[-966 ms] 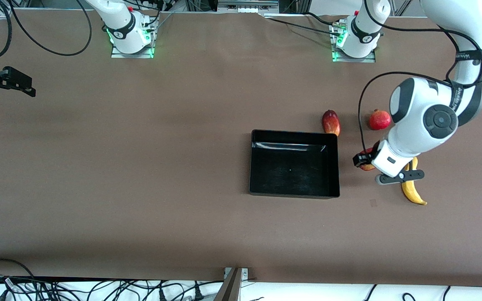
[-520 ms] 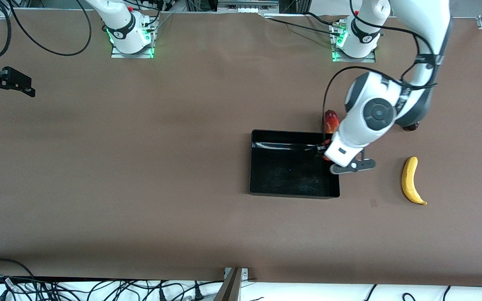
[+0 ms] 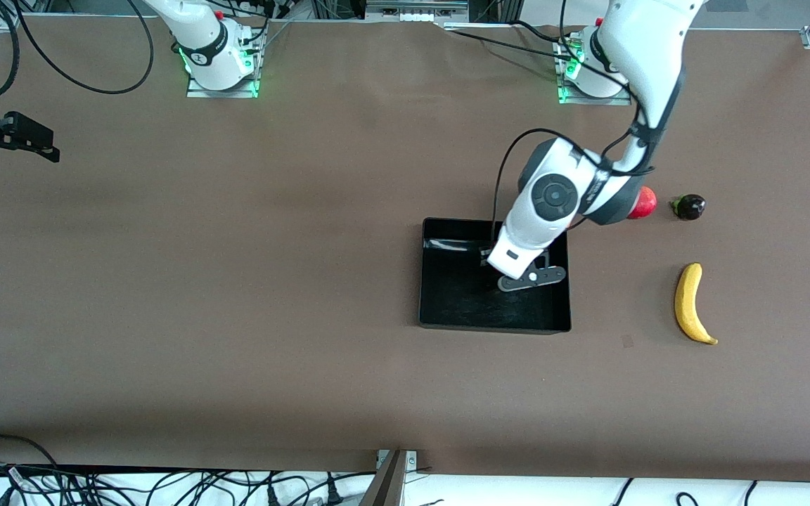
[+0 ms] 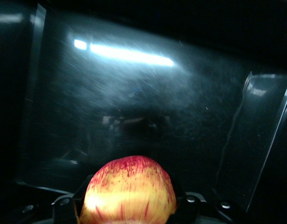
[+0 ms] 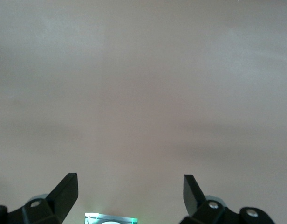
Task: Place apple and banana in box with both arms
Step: 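Carry the red apple into the black box and lower it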
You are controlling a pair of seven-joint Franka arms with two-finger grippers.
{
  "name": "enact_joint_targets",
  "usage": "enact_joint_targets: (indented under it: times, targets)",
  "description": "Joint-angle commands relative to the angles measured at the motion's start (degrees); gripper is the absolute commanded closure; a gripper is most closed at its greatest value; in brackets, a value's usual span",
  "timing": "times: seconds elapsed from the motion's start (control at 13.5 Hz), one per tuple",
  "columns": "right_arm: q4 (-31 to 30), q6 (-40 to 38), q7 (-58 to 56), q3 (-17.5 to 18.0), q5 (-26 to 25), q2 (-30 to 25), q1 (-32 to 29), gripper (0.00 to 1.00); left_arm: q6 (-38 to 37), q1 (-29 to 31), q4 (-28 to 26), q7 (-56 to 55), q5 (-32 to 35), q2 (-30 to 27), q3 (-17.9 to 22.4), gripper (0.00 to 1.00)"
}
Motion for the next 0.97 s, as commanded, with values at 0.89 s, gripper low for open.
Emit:
enact_joint_targets:
  times: [0.89]
  targets:
    - [1.26, -1.6, -0.1, 0.98, -0.37, 0.44, -0.99, 0.0, 5.26, -3.14, -0.21, -4.27, -0.34, 5.49, -1.39, 1.0]
